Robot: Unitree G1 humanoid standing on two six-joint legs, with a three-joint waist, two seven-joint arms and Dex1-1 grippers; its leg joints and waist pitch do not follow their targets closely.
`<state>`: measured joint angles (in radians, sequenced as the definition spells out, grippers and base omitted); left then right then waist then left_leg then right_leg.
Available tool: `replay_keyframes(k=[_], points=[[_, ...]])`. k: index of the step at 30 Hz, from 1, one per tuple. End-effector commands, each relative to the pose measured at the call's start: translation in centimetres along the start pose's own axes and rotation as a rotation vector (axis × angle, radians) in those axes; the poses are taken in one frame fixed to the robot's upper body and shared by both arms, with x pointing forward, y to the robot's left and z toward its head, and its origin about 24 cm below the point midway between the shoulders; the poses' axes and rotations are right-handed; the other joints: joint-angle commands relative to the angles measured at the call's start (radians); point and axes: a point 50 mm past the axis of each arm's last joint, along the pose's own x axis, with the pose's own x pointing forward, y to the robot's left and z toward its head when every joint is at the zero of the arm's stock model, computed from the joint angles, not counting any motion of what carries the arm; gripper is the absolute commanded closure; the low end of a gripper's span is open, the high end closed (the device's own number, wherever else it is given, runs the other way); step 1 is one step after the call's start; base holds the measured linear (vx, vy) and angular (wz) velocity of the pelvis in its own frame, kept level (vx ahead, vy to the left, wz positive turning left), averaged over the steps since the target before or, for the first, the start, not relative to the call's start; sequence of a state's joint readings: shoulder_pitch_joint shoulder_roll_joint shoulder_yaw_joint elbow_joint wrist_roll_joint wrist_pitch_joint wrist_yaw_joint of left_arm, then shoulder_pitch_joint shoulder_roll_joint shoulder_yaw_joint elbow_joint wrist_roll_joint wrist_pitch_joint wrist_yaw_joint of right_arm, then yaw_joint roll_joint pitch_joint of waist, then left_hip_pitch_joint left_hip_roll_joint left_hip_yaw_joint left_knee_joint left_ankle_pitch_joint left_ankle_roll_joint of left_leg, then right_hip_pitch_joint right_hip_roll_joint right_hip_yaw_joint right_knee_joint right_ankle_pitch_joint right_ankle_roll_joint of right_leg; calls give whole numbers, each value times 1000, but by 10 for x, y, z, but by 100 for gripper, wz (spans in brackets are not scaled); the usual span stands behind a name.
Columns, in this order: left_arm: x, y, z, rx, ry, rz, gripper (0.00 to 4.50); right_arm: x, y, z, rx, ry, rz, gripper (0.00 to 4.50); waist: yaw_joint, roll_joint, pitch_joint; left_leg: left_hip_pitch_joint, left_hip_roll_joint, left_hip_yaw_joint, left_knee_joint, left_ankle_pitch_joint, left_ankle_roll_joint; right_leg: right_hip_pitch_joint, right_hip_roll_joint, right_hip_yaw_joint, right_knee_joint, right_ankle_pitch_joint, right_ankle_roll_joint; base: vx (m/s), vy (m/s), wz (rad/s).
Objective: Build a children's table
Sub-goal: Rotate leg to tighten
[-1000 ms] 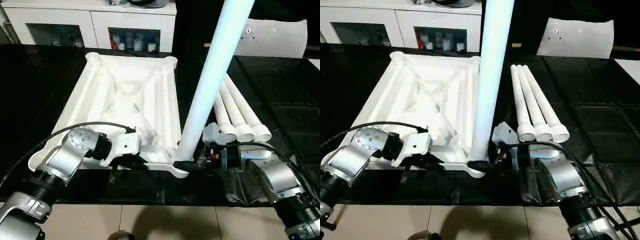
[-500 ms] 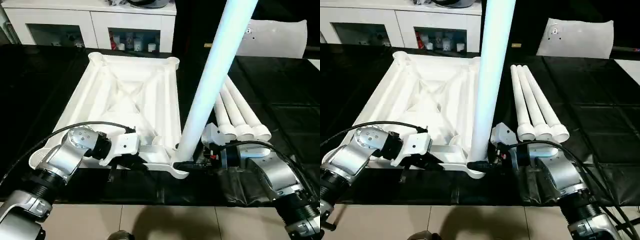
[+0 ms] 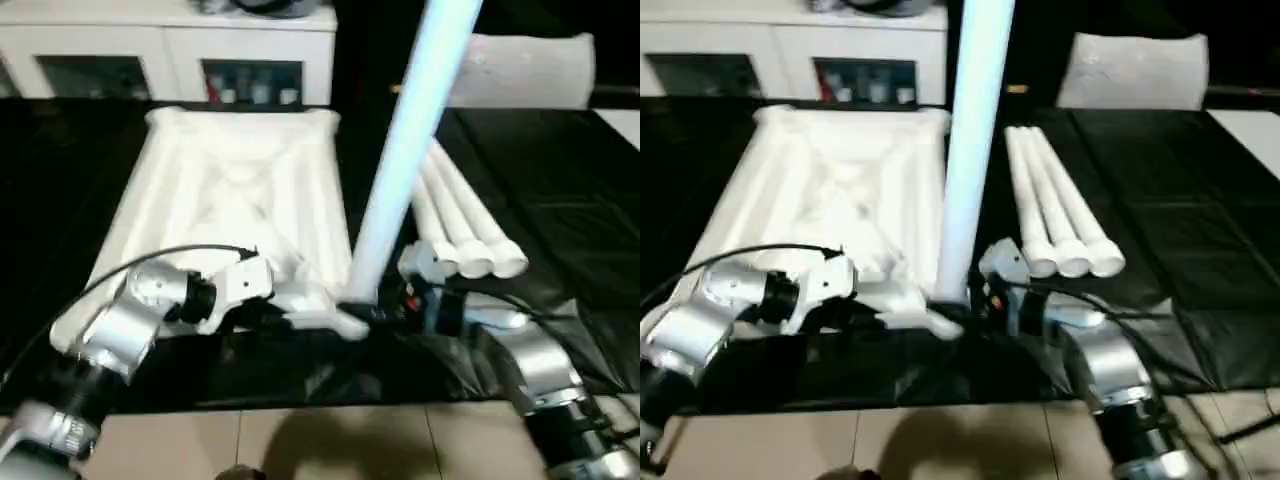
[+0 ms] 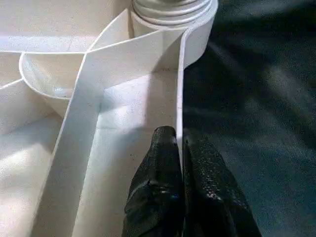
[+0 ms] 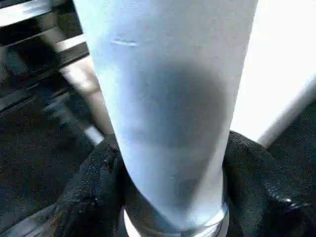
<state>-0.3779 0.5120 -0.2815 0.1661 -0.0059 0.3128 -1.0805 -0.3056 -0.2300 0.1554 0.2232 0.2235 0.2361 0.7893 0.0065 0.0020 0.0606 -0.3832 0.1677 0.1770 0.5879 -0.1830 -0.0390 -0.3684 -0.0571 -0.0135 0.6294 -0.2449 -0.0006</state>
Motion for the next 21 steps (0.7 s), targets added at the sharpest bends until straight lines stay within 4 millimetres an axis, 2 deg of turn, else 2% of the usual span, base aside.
replay_keyframes(k=[1, 3, 5, 8, 9, 10, 14, 15, 17, 21], points=[[4, 0, 8, -83, -47, 145, 450, 8, 0, -21, 96, 66, -121, 198, 3, 9, -38, 20, 65, -27, -88, -273, -23, 13, -80, 40, -86, -166, -252, 0, 0, 0], [7, -1, 11, -100, -56, 173, 450, 12, 0, -21, 112, 62, -150, 198, -1, 9, -40, 20, 64, -25, -85, -254, -14, 14, -78, 41, -87, -138, -256, 0, 0, 0], [23, -10, 23, -145, -98, 216, 450, 30, -1, -20, 185, 52, -263, 199, -6, 8, -40, 17, 62, -24, -84, -216, 0, 15, -76, 41, -88, -102, -259, 0, 0, 0], [41, -17, 36, -188, -132, 257, 450, 49, -3, -17, 225, 58, -376, 206, -9, -1, -45, 15, 60, -23, -79, -181, 8, 20, -75, 39, -87, -76, -257, 0, 0, 0], [45, -18, 39, -195, -134, 269, 450, 52, -2, -16, 234, 60, -397, 208, -8, 5, -46, 17, 59, -20, -77, -165, 16, 19, -76, 40, -86, -58, -255, 0, 0, 0], [48, -18, 41, -186, -128, 283, 450, 56, -2, -15, 237, 63, -419, 208, -8, -1, -49, 16, 59, -20, -75, -156, 22, 21, -75, 40, -86, -49, -252, 0, 0, 0], [52, -14, 41, -145, -93, 303, 450, 58, 2, -16, 246, 48, -418, 208, 3, 4, -53, 17, 60, -20, -74, -105, 43, 25, -74, 37, -80, 24, -230, 0, 0, 0], [52, -14, 41, -142, -91, 304, 450, 58, 2, -16, 246, 47, -418, 174, 2, -2, -57, 17, 59, -18, -73, -101, 47, 27, -73, 36, -80, 34, -230, 0, 0, 0], [50, -10, 38, -130, -71, 319, 450, 55, 0, -17, 245, 42, -432, 136, 5, 3, -56, 19, 60, -18, -74, -113, 43, 26, -75, 35, -82, 22, -228, 0, 0, 0], [47, -6, 34, -107, -50, 315, 450, 48, -5, -15, 241, 10, -449, 119, 6, 3, -58, 19, 61, -19, -76, -139, 27, 26, -76, 36, -84, -16, -223, 0, 0, 0]])
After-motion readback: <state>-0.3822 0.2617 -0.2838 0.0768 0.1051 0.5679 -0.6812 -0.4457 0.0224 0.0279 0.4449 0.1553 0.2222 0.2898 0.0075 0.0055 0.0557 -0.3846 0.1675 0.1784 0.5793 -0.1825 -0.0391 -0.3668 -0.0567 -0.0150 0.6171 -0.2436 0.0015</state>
